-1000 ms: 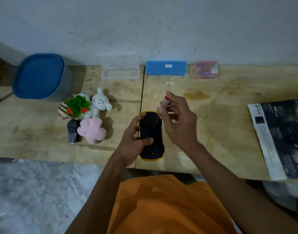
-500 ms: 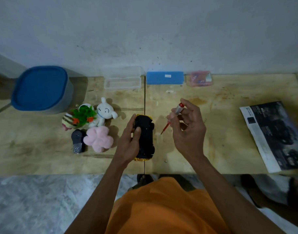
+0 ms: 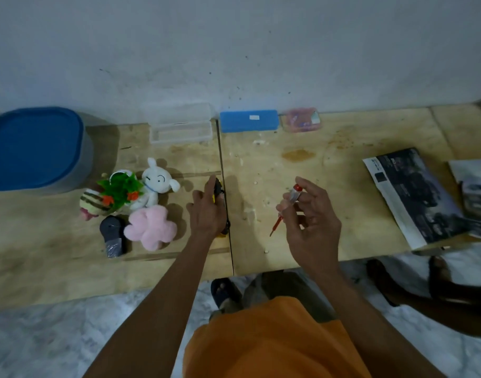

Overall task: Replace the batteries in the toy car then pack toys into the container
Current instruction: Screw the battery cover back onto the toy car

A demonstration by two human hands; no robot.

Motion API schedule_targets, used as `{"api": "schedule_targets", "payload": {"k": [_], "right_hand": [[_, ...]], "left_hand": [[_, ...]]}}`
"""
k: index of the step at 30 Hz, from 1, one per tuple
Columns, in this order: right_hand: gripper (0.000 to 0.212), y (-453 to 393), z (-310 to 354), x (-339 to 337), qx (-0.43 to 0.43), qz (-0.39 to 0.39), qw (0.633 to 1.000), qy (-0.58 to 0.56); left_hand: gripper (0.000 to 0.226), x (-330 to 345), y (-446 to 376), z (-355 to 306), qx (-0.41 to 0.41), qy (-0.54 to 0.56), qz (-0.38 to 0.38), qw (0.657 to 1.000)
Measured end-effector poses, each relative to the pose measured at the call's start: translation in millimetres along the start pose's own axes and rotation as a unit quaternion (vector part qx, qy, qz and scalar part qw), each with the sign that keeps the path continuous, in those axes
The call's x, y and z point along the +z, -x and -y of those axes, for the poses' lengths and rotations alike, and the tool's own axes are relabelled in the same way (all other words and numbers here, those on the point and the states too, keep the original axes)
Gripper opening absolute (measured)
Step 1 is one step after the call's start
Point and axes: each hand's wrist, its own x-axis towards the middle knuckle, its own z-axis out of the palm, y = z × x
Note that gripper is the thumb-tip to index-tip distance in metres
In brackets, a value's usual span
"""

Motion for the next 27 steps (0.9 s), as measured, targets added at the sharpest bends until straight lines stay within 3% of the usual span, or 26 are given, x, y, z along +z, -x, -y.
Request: {"api": "schedule_targets", "payload": {"k": [10, 17, 27], "right_hand": [[0.039, -27.7, -16.6, -13.9, -0.013, 0.006, 1.0, 0.02], [0.042, -66.1, -39.4, -26.8, -0.014, 0.047, 0.999, 0.006], [0.044, -103.8, -72.1, -48.1, 0.003, 0.105, 0.994, -0.022]], "left_hand": [[0.064, 20.1, -14.0, -20.7, 0.02, -0.087, -0.037, 0.995], [0.053, 49.1, -21.4, -36.0, 0.006, -0.001, -0.038, 0.999], [0.057, 74.2, -22.6, -71.5, -0.072, -0.119, -0.032, 0.99]]}}
